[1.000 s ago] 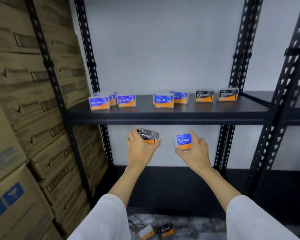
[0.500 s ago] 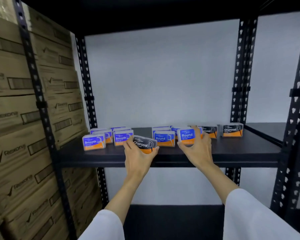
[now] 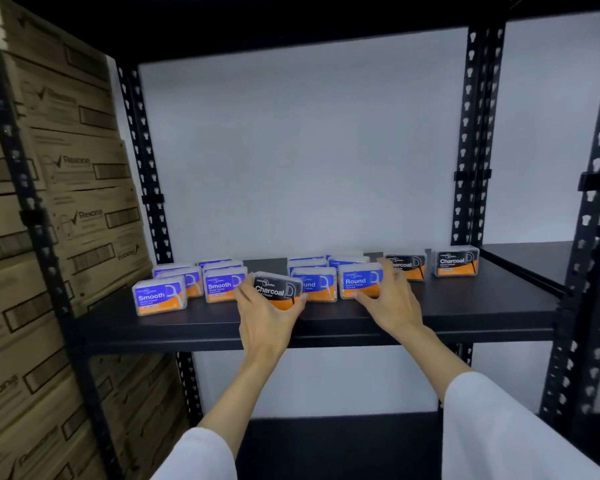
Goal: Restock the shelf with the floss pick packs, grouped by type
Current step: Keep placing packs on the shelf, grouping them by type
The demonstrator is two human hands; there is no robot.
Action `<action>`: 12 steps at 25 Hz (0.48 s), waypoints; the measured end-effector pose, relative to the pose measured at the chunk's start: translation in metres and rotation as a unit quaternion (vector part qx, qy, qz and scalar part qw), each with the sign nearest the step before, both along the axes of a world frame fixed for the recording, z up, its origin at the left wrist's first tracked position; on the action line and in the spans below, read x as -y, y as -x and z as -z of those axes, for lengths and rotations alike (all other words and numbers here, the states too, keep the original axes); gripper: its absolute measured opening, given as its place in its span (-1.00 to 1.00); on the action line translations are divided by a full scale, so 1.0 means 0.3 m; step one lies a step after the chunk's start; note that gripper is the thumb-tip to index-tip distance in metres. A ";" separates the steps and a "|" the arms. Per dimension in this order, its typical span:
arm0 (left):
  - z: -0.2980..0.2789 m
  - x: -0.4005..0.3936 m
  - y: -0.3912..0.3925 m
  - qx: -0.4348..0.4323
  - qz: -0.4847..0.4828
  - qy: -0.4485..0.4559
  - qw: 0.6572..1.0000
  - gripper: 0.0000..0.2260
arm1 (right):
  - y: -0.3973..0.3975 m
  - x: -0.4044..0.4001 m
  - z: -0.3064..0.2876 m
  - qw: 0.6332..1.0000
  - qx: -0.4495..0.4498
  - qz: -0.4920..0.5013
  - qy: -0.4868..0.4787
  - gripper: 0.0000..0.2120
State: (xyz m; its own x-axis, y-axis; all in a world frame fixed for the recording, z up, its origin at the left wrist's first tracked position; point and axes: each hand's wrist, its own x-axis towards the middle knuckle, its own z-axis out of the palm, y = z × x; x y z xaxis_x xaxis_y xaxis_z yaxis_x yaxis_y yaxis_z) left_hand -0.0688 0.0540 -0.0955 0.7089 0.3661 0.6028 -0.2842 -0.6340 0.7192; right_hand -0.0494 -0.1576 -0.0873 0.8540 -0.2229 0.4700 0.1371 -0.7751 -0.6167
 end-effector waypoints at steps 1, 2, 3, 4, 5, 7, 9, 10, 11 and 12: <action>-0.009 0.021 0.004 0.004 0.005 -0.001 1.000 -0.11 | 0.019 0.030 -0.003 1.000 0.002 0.018 0.009 -0.31; -0.018 0.047 0.007 0.009 0.011 -0.001 1.000 -0.11 | 0.038 0.066 -0.007 0.999 0.006 0.034 0.015 -0.35; -0.028 0.078 0.009 0.015 0.019 0.000 1.000 -0.12 | 0.058 0.107 -0.010 0.999 0.012 0.046 0.022 -0.40; -0.039 0.114 0.013 0.019 0.032 0.003 0.999 -0.13 | 0.076 0.151 -0.011 0.998 0.019 0.056 0.030 -0.46; -0.048 0.159 0.017 0.019 0.047 0.007 0.999 -0.13 | 0.095 0.204 -0.009 0.997 0.022 0.068 0.040 -0.51; -0.059 0.252 0.023 0.011 0.074 0.007 0.997 -0.10 | 0.124 0.313 -0.004 0.993 0.021 0.094 0.063 -0.58; -0.061 0.351 0.032 -0.006 0.106 -0.001 0.994 -0.06 | 0.152 0.425 0.003 0.990 0.016 0.121 0.077 -0.60; -0.061 0.403 0.037 -0.012 0.124 -0.007 0.992 -0.07 | 0.161 0.484 0.014 0.988 0.007 0.130 0.081 -0.60; -0.057 0.451 0.039 -0.015 0.139 -0.019 0.990 -0.09 | 0.171 0.531 0.024 0.988 -0.010 0.131 0.085 -0.59; -0.054 0.496 0.040 -0.016 0.150 -0.035 0.988 -0.13 | 0.175 0.570 0.037 0.988 -0.032 0.124 0.087 -0.57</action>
